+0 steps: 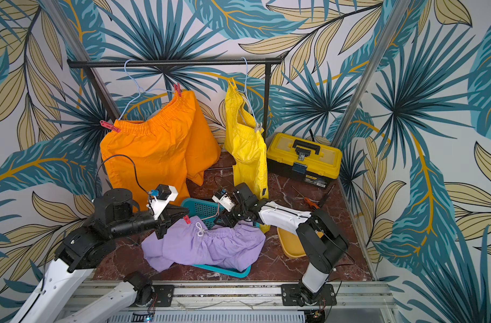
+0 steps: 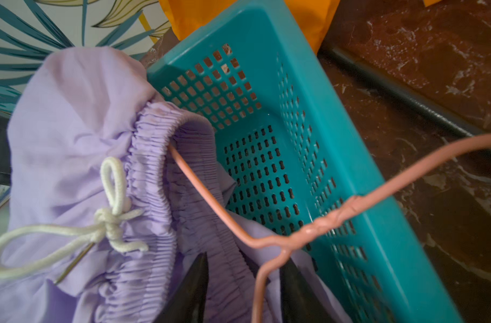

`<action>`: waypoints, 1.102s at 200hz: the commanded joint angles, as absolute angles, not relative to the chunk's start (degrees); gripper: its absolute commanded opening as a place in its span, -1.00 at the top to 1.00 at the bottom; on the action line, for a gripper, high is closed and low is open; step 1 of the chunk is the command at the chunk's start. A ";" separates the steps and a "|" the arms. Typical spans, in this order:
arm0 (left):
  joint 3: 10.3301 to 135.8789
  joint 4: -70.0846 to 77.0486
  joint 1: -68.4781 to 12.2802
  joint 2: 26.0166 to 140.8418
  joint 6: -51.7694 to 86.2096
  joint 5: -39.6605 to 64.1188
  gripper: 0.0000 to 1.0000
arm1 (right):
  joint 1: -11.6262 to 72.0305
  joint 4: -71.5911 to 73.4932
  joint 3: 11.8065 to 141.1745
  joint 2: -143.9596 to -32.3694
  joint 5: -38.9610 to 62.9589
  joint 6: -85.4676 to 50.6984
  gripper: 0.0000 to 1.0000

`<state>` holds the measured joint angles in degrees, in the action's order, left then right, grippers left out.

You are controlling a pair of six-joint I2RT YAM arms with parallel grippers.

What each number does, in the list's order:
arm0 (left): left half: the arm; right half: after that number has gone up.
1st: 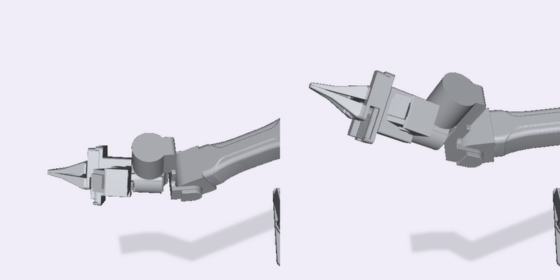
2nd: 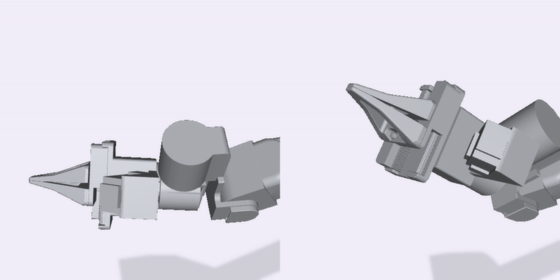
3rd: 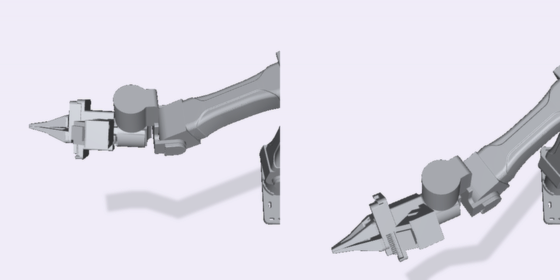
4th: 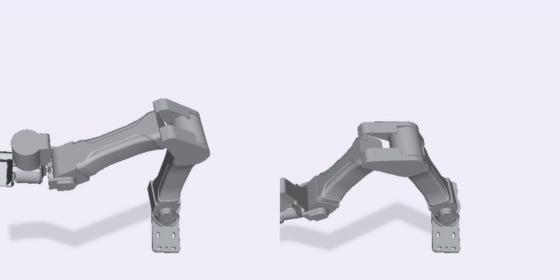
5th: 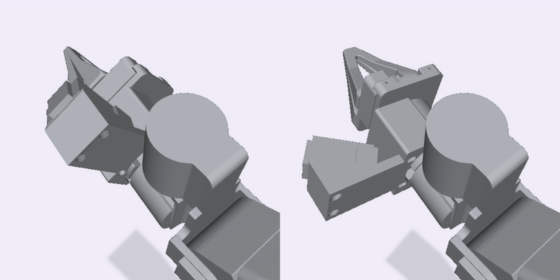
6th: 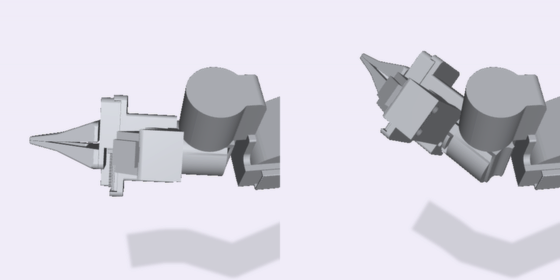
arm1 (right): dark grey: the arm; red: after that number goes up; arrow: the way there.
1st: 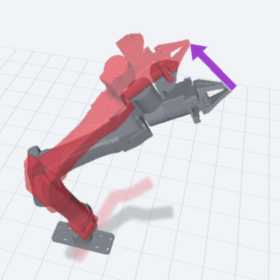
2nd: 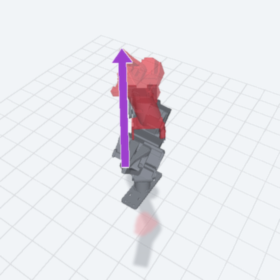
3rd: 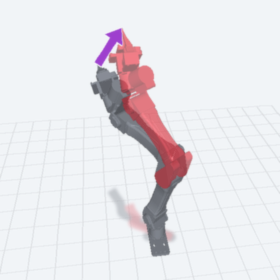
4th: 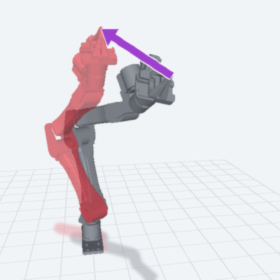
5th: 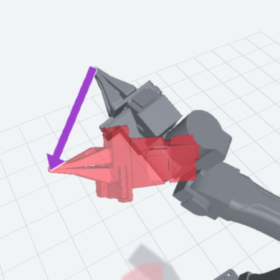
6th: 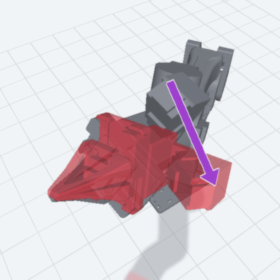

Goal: Remove the clothespins securing shorts to the hanger
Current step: Place the clothespin in the storage box.

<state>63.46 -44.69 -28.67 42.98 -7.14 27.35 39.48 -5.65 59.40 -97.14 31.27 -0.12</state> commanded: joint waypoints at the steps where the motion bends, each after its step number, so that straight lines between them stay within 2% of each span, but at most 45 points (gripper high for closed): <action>1: 62.70 -43.15 -28.44 41.75 -6.94 26.74 1.00 | 39.81 -9.74 60.64 -95.90 29.00 -0.97 -0.12; 9: 62.67 -43.15 -28.42 41.65 -6.92 26.65 1.00 | 39.81 -11.38 60.92 -94.99 28.11 -1.13 -0.25; 34: 62.90 -43.15 -28.41 41.88 -6.86 26.61 1.00 | 39.83 -16.18 60.58 -89.36 23.09 -2.31 -0.95; 38: 63.00 -43.15 -28.40 41.91 -6.82 26.69 1.00 | 39.82 -16.71 60.44 -88.25 22.40 -2.58 -0.99; 94: 63.91 -41.27 -28.39 43.68 -6.02 27.82 1.00 | 39.81 -17.54 58.54 -71.90 14.18 -6.00 -0.99; 131: 64.55 -41.00 -28.39 44.76 -5.91 27.81 1.00 | 39.82 -21.34 60.91 -74.22 13.31 -6.39 -0.99; 162: 64.43 -39.54 -28.42 45.24 -5.02 29.57 1.00 | 39.85 -12.04 55.59 -68.98 14.00 -8.72 -0.99; 220: 61.80 -30.41 -30.02 49.85 0.19 35.59 1.00 | 39.82 -20.40 55.73 -49.79 -2.24 -8.29 -0.99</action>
<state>63.40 -37.08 -28.91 47.79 -3.03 31.90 39.70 -17.34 56.05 -56.90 6.35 -7.33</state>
